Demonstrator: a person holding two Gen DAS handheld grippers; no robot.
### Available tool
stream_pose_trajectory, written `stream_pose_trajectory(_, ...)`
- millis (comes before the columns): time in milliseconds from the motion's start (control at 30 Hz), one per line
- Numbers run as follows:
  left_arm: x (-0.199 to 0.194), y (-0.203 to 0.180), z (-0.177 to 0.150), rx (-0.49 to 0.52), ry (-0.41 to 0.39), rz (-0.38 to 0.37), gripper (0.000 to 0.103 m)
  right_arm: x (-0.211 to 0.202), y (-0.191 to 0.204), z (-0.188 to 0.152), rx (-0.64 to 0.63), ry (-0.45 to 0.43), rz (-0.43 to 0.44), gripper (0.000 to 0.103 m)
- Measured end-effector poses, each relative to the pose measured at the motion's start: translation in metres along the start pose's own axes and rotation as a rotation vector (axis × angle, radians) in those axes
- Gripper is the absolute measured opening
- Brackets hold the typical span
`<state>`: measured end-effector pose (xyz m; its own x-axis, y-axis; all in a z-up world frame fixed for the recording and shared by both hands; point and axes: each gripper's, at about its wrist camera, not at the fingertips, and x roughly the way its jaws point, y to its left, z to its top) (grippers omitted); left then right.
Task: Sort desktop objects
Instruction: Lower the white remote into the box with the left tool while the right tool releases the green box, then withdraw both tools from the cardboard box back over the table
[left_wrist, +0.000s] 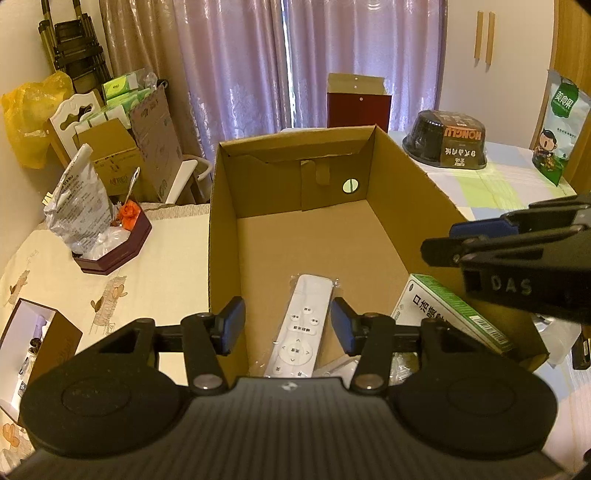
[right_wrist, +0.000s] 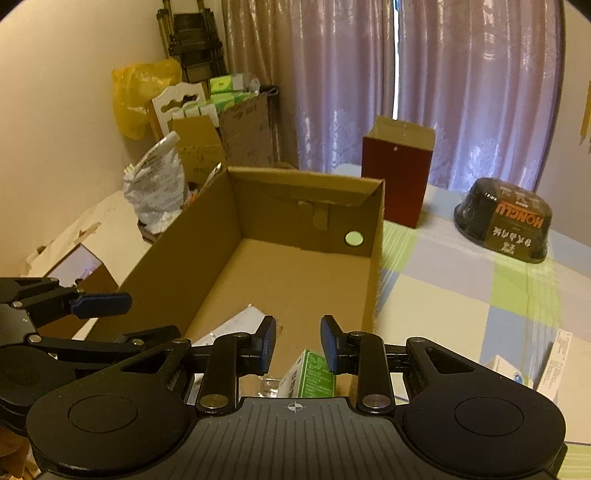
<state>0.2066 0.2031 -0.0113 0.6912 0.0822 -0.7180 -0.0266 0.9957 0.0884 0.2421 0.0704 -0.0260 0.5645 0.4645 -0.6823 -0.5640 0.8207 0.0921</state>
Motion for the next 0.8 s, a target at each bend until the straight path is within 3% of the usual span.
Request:
stream_pose_trajectory(400,-0.04,-0.022,0.01,0.015,-0.055,-0.023,0.05,-0.065,-0.019,0.009,0.024,-0.088,-0.03,0.03)
stream_pose_trajectory(800,-0.099,-0.082,0.012,0.066,-0.134,-0.097,0.061,-0.145,-0.088,-0.039,0.119,-0.094,-0.157,0.031)
